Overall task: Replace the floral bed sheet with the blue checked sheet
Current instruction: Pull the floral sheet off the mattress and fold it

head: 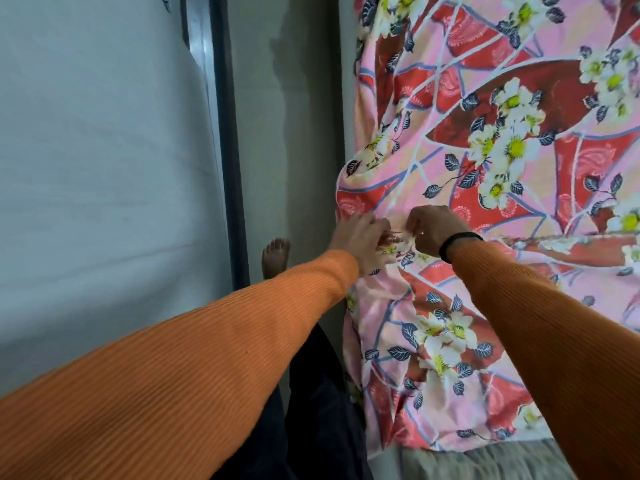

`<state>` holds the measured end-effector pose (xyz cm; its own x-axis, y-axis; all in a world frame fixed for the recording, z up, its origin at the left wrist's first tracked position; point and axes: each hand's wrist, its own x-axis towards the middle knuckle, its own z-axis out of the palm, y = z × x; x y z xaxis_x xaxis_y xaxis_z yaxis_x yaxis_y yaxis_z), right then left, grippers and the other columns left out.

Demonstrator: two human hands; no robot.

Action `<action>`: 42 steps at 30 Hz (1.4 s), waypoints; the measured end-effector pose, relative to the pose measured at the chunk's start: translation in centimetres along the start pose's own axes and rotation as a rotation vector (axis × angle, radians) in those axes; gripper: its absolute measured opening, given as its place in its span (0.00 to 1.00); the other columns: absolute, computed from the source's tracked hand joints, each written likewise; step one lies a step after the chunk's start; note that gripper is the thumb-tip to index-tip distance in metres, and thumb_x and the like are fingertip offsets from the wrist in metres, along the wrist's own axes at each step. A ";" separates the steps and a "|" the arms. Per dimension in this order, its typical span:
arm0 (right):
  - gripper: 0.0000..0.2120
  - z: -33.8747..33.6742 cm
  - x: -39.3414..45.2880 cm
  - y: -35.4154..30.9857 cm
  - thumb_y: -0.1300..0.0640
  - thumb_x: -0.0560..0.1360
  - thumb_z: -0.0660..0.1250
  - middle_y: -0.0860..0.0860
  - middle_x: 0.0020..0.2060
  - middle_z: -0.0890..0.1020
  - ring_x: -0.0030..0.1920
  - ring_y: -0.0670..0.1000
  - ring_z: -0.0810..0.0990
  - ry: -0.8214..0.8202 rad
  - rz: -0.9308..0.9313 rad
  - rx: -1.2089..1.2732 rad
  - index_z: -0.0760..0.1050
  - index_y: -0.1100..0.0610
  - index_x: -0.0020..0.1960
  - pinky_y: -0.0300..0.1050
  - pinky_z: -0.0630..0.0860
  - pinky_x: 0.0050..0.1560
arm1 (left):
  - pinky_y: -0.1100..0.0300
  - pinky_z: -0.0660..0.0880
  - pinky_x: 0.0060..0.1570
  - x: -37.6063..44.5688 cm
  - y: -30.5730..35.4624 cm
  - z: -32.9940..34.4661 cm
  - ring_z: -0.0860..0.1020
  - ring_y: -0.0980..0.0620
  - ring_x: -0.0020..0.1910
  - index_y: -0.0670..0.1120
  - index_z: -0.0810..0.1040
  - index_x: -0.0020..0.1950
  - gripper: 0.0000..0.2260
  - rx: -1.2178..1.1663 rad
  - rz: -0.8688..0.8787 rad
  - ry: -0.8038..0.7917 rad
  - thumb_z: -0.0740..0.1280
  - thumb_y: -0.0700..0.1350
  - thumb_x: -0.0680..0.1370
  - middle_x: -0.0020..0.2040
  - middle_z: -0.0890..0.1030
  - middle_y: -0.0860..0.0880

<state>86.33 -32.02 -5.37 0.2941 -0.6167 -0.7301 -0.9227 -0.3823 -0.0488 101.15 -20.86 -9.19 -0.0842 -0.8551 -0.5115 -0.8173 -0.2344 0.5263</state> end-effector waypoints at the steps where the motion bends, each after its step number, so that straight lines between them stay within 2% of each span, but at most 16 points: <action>1: 0.15 0.2 -0.3 0.9 0.64 0.72 0.70 0.52 0.53 0.81 0.51 0.57 0.81 -0.005 0.033 -0.058 0.78 0.49 0.54 0.50 0.81 0.49 | 0.48 0.71 0.60 0.6 0.5 0.2 0.72 0.45 0.60 0.54 0.73 0.63 0.22 0.039 0.014 0.013 0.70 0.63 0.74 0.61 0.75 0.49; 3: 0.16 0.4 -1.0 2.4 0.58 0.74 0.73 0.54 0.56 0.79 0.53 0.58 0.81 -0.013 0.101 -0.135 0.75 0.50 0.60 0.53 0.81 0.50 | 0.48 0.72 0.57 1.4 1.3 -0.1 0.74 0.44 0.58 0.52 0.73 0.60 0.15 0.079 0.027 0.038 0.67 0.58 0.78 0.59 0.76 0.47; 5: 0.15 1.1 -1.4 3.8 0.53 0.77 0.71 0.56 0.55 0.80 0.51 0.60 0.80 -0.003 0.181 -0.082 0.73 0.52 0.61 0.55 0.81 0.51 | 0.49 0.75 0.54 1.9 1.8 -0.8 0.77 0.43 0.55 0.50 0.76 0.57 0.11 0.090 0.044 0.046 0.65 0.55 0.80 0.56 0.78 0.46; 8: 0.14 2.4 -1.4 5.7 0.50 0.81 0.65 0.60 0.55 0.81 0.52 0.62 0.80 0.091 0.386 0.282 0.70 0.56 0.62 0.57 0.78 0.54 | 0.50 0.78 0.50 1.9 2.1 -2.4 0.79 0.45 0.51 0.50 0.78 0.51 0.06 0.080 0.034 0.077 0.66 0.52 0.80 0.51 0.81 0.49; 11: 0.21 2.7 -1.2 6.8 0.45 0.83 0.60 0.64 0.61 0.79 0.60 0.65 0.78 0.288 0.638 0.651 0.66 0.59 0.67 0.59 0.74 0.59 | 0.56 0.74 0.45 1.8 1.2 -4.7 0.79 0.48 0.47 0.53 0.78 0.49 0.04 0.083 -0.018 0.126 0.68 0.52 0.80 0.48 0.82 0.52; 15: 0.27 2.1 0.4 9.2 0.44 0.78 0.67 0.63 0.64 0.78 0.64 0.64 0.77 0.394 0.809 0.970 0.68 0.61 0.68 0.59 0.73 0.66 | 0.59 0.72 0.41 1.9 0.3 -7.9 0.75 0.51 0.42 0.54 0.79 0.51 0.04 0.123 -0.069 0.157 0.69 0.52 0.80 0.43 0.78 0.55; 18: 0.19 0.2 0.9 11.2 0.53 0.74 0.72 0.59 0.59 0.82 0.60 0.59 0.80 0.486 0.816 0.990 0.77 0.59 0.62 0.51 0.76 0.62 | 0.57 0.75 0.44 2.7 0.1 -8.9 0.75 0.51 0.42 0.54 0.80 0.50 0.03 0.186 -0.159 0.104 0.68 0.51 0.80 0.46 0.81 0.53; 21: 0.18 -1.5 1.4 13.1 0.59 0.74 0.72 0.57 0.59 0.83 0.60 0.58 0.80 0.429 0.767 0.988 0.78 0.59 0.63 0.48 0.74 0.62 | 0.53 0.79 0.51 3.7 1.2 -9.2 0.77 0.48 0.47 0.53 0.79 0.52 0.03 0.201 -0.236 0.001 0.69 0.51 0.80 0.49 0.82 0.51; 23: 0.21 -2.1 1.4 14.1 0.56 0.73 0.74 0.56 0.60 0.82 0.60 0.57 0.80 0.342 0.743 1.012 0.77 0.58 0.65 0.48 0.74 0.62 | 0.52 0.78 0.54 4.6 2.8 -8.7 0.76 0.47 0.52 0.51 0.77 0.56 0.08 0.162 -0.161 -0.030 0.71 0.49 0.79 0.50 0.79 0.51; 26: 0.25 -1.4 1.0 16.3 0.53 0.71 0.78 0.58 0.63 0.78 0.61 0.59 0.78 0.375 0.771 1.070 0.76 0.57 0.65 0.49 0.74 0.63 | 0.48 0.75 0.60 7.0 7.0 -7.6 0.73 0.45 0.59 0.51 0.74 0.64 0.15 0.167 -0.040 -0.122 0.69 0.51 0.79 0.57 0.76 0.47; 29: 0.23 -0.2 0.5 19.1 0.55 0.74 0.72 0.61 0.66 0.73 0.61 0.62 0.76 0.473 0.861 1.187 0.73 0.55 0.68 0.53 0.75 0.64 | 0.48 0.73 0.65 11.0 11.9 -5.5 0.73 0.43 0.64 0.51 0.72 0.69 0.18 0.116 0.021 -0.230 0.68 0.52 0.80 0.64 0.74 0.46; 31: 0.24 0.6 0.6 21.4 0.55 0.76 0.68 0.59 0.64 0.74 0.62 0.61 0.75 0.519 0.919 1.217 0.69 0.53 0.71 0.51 0.73 0.61 | 0.48 0.72 0.67 14.2 15.5 -3.6 0.73 0.42 0.66 0.51 0.73 0.69 0.19 0.108 0.076 -0.262 0.68 0.53 0.79 0.66 0.74 0.46; 33: 0.27 1.4 1.0 24.2 0.55 0.77 0.66 0.61 0.66 0.72 0.66 0.63 0.72 0.534 0.985 1.225 0.65 0.50 0.74 0.52 0.68 0.62 | 0.49 0.74 0.63 17.3 19.3 -1.3 0.76 0.43 0.62 0.49 0.76 0.65 0.18 0.106 0.127 -0.266 0.69 0.54 0.78 0.62 0.78 0.45; 36: 0.27 1.1 2.0 29.3 0.54 0.78 0.65 0.64 0.73 0.63 0.73 0.69 0.63 0.588 1.064 1.261 0.62 0.46 0.75 0.62 0.63 0.73 | 0.55 0.74 0.56 21.9 25.1 2.1 0.78 0.45 0.56 0.50 0.79 0.55 0.13 0.055 0.134 -0.331 0.70 0.56 0.76 0.53 0.82 0.47; 39: 0.31 0.6 3.5 36.1 0.51 0.76 0.67 0.65 0.74 0.60 0.73 0.68 0.62 0.613 1.160 1.155 0.59 0.42 0.75 0.64 0.66 0.70 | 0.55 0.76 0.52 25.9 30.4 5.4 0.81 0.43 0.53 0.50 0.81 0.48 0.12 0.020 0.196 -0.440 0.70 0.58 0.75 0.49 0.84 0.45; 42: 0.31 -0.1 5.2 42.9 0.48 0.76 0.68 0.65 0.71 0.63 0.70 0.68 0.64 0.604 1.264 1.005 0.61 0.42 0.75 0.63 0.66 0.69 | 0.52 0.70 0.41 29.3 34.4 7.8 0.82 0.40 0.49 0.45 0.78 0.37 0.14 0.000 0.289 -0.594 0.69 0.53 0.78 0.39 0.82 0.42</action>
<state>48.33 -51.69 -11.24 -0.8519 -0.4137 -0.3211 -0.3507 0.9060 -0.2370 66.10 -50.38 -11.41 -0.6005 -0.4833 -0.6371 -0.7146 -0.0333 0.6988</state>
